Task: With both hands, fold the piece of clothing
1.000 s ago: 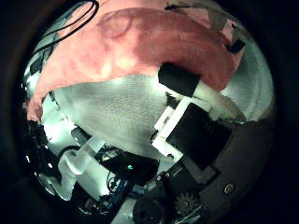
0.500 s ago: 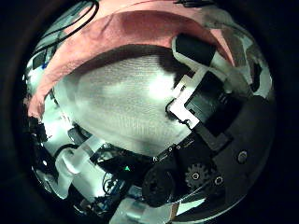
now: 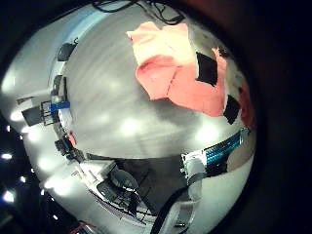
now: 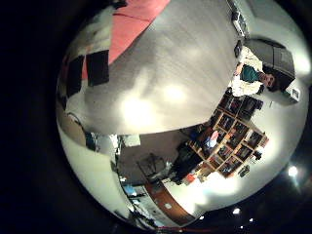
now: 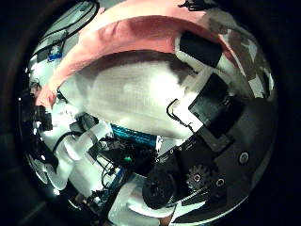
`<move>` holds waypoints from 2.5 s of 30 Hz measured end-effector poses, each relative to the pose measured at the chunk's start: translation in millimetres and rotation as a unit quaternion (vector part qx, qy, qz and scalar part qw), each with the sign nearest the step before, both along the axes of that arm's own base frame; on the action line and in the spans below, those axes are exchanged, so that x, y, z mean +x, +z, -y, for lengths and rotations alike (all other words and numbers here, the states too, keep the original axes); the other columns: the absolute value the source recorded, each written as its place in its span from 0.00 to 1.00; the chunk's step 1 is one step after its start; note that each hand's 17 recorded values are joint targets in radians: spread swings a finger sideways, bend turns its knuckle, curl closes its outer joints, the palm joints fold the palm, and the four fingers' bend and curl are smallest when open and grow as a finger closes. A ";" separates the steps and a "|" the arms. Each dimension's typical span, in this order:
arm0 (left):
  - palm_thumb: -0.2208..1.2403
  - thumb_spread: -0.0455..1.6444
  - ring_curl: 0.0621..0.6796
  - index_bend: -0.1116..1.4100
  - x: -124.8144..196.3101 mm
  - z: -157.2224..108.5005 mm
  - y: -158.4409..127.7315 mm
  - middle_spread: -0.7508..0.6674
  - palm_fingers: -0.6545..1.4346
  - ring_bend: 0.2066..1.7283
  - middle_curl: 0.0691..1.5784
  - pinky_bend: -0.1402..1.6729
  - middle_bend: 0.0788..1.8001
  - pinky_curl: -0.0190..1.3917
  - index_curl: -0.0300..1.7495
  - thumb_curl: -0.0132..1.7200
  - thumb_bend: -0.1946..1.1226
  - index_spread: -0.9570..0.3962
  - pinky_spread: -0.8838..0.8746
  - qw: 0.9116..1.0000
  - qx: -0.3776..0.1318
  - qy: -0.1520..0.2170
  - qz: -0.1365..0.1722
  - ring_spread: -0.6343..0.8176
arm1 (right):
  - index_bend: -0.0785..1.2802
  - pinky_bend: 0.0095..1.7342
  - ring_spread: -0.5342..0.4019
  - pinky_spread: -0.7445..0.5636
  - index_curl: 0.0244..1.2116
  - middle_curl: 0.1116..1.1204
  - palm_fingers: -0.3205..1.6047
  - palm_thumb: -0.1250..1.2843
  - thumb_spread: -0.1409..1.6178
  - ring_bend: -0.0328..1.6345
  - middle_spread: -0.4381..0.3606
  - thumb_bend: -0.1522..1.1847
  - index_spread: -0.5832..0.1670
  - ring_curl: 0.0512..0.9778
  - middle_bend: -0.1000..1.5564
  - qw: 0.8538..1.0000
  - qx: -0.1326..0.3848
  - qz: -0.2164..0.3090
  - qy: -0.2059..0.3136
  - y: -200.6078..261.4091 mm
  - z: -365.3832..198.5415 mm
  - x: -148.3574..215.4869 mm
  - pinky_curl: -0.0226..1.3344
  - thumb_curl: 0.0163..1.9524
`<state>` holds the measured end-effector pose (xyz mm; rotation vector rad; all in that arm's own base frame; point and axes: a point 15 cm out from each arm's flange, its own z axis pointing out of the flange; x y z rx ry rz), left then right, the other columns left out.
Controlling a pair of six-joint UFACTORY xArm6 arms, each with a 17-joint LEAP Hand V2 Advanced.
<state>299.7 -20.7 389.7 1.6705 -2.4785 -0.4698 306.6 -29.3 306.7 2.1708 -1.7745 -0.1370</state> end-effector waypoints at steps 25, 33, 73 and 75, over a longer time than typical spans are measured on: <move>0.60 0.85 0.79 0.37 153.6 -11.5 -23.3 0.16 0.81 0.66 0.59 0.23 0.50 0.72 0.67 0.22 0.14 0.17 0.01 0.998 0.051 0.019 0.014 0.12 | 0.75 0.72 0.28 0.38 0.89 0.96 0.67 0.82 0.79 0.80 0.22 0.11 0.29 0.92 0.73 0.999 -0.010 0.033 -0.025 26.2 -19.9 124.2 0.70 0.31; 0.59 0.85 0.80 0.37 196.5 -4.5 -74.6 0.16 0.80 0.66 0.60 0.22 0.49 0.73 0.68 0.22 0.14 0.17 0.01 0.998 0.056 0.018 0.029 0.12 | 0.75 0.71 0.28 0.38 0.90 0.97 0.66 0.81 0.80 0.81 0.22 0.11 0.29 0.93 0.73 0.999 -0.018 0.018 -0.043 -15.7 -25.8 183.6 0.72 0.32; 0.40 0.86 0.64 0.18 269.0 -39.3 -81.6 0.45 0.31 0.43 0.45 0.18 0.15 0.79 0.56 0.17 0.13 0.48 0.35 0.975 -0.010 0.152 0.164 0.40 | 0.20 0.51 0.31 0.33 0.56 0.67 0.27 0.47 0.91 0.71 0.34 0.10 0.33 0.65 0.44 0.974 0.078 0.162 -0.135 -10.1 13.2 255.6 0.57 0.15; 0.38 0.85 0.59 0.18 263.5 -35.9 -65.0 0.53 0.31 0.40 0.41 0.18 0.11 0.77 0.52 0.16 0.13 0.55 0.43 0.973 -0.021 0.150 0.175 0.48 | 0.20 0.48 0.32 0.36 0.54 0.65 0.27 0.46 0.90 0.70 0.35 0.10 0.34 0.63 0.43 0.973 0.078 0.168 -0.136 2.0 17.7 247.6 0.55 0.14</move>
